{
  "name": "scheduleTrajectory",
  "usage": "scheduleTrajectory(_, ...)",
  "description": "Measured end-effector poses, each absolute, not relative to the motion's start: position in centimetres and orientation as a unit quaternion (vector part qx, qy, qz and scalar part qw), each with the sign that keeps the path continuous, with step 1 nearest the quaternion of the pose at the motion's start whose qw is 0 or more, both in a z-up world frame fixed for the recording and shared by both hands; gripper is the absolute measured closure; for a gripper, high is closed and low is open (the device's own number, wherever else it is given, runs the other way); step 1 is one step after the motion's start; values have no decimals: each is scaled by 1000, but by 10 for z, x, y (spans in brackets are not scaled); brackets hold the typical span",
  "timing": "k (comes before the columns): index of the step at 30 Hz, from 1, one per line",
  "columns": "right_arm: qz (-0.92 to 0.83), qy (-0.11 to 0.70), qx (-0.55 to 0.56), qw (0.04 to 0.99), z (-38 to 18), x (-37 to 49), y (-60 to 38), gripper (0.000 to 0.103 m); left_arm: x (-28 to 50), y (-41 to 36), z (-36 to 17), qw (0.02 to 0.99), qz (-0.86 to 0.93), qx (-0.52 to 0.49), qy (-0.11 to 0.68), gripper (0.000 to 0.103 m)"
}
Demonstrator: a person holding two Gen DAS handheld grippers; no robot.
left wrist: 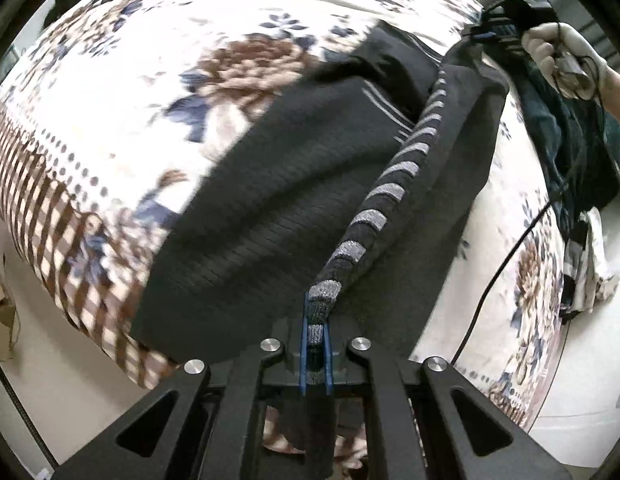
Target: Fold small clothes
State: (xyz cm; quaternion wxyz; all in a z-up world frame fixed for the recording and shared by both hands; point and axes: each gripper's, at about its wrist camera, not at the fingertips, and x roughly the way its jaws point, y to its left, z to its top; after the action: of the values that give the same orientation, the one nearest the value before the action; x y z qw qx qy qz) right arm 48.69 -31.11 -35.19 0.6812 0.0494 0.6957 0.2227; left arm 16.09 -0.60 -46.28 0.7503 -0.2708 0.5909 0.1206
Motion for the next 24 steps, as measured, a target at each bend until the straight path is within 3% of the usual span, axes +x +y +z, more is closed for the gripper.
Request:
scheduleTrajectory(11, 207, 706, -43, 676, -400, 491, -141, 98, 147, 71, -516, 713, 130, -319, 611, 99)
scheduleTrajectory(14, 174, 734, -65, 654, -428, 492, -124, 97, 138, 87, -534, 681, 124, -376, 616, 93)
scheduleTrajectory(15, 168, 734, -58, 655, -430, 492, -123, 96, 130, 97, -539, 666, 128, -402, 615, 82)
scheduleTrajectory(16, 166, 736, -40, 655, -429, 491, -125, 92, 123, 107, -541, 655, 136, -420, 613, 69)
scheduleTrajectory(18, 181, 739, -2, 649, -421, 481, -133, 67, 104, 129, -540, 646, 149, -454, 596, 57)
scheduleTrajectory(19, 188, 736, 3, 651, -414, 473, -137, 45, 96, 138, -537, 646, 155, -461, 588, 56)
scheduleTrajectory(20, 196, 730, 6, 654, -405, 462, -143, 36, 90, 145, -535, 648, 158, -460, 586, 56)
scheduleTrajectory(24, 220, 723, 4, 654, -378, 392, -180, 36, 103, 145, -529, 662, 128, -411, 614, 55)
